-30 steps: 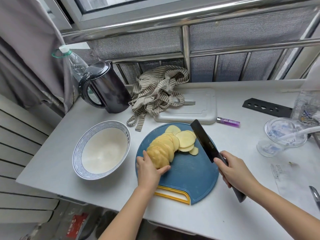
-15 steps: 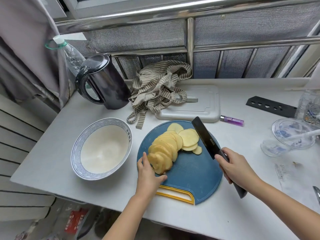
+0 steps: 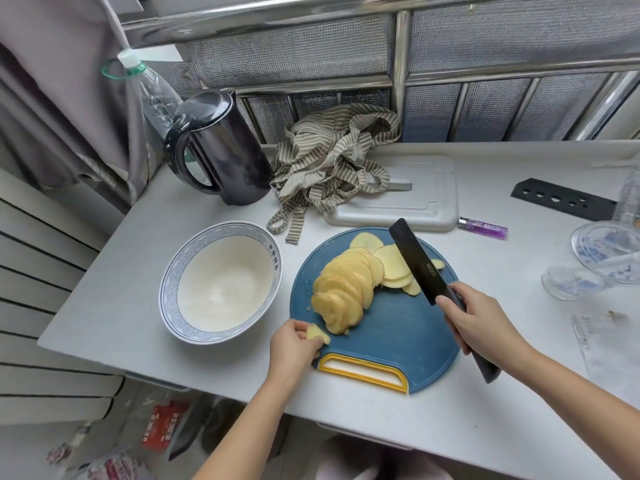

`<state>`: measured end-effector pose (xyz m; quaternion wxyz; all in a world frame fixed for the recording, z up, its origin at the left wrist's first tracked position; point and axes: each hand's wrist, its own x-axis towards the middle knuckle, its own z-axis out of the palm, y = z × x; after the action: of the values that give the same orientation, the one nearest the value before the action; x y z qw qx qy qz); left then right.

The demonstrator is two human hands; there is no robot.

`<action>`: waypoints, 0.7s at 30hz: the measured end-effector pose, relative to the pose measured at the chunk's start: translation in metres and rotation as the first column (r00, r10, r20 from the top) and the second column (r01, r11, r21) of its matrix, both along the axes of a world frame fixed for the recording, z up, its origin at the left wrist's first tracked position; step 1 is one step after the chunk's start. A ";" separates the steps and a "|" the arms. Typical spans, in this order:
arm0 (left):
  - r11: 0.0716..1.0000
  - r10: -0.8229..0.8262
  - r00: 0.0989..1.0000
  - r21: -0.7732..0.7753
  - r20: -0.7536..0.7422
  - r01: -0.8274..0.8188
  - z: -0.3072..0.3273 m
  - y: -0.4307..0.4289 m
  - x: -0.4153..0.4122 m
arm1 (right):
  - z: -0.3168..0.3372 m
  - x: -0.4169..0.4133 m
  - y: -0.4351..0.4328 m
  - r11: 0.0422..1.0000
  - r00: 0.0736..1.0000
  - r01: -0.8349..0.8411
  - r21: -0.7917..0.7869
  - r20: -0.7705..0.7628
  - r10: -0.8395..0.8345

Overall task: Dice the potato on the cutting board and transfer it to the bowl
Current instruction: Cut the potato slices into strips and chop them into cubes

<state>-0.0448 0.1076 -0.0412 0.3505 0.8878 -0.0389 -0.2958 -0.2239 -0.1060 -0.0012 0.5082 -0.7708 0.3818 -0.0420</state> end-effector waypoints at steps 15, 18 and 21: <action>0.960 -0.244 0.916 -0.056 0.318 0.274 0.006 -0.028 0.006 | 0.002 0.003 0.003 0.998 0.999 0.049 -0.025 0.013 -0.049; 0.925 -0.354 0.782 0.070 0.512 0.373 0.006 -0.039 0.013 | 0.002 0.003 -0.001 0.996 0.996 0.091 -0.024 0.007 -0.091; 0.810 -0.576 0.656 0.237 0.488 0.536 0.011 -0.071 0.022 | 0.004 0.002 -0.004 0.992 0.994 0.113 -0.047 -0.009 -0.113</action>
<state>-0.0223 0.0368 -0.0298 0.1853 0.8908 -0.3945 -0.1284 -0.2220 -0.1103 0.0027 0.4847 -0.7598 0.4268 -0.0752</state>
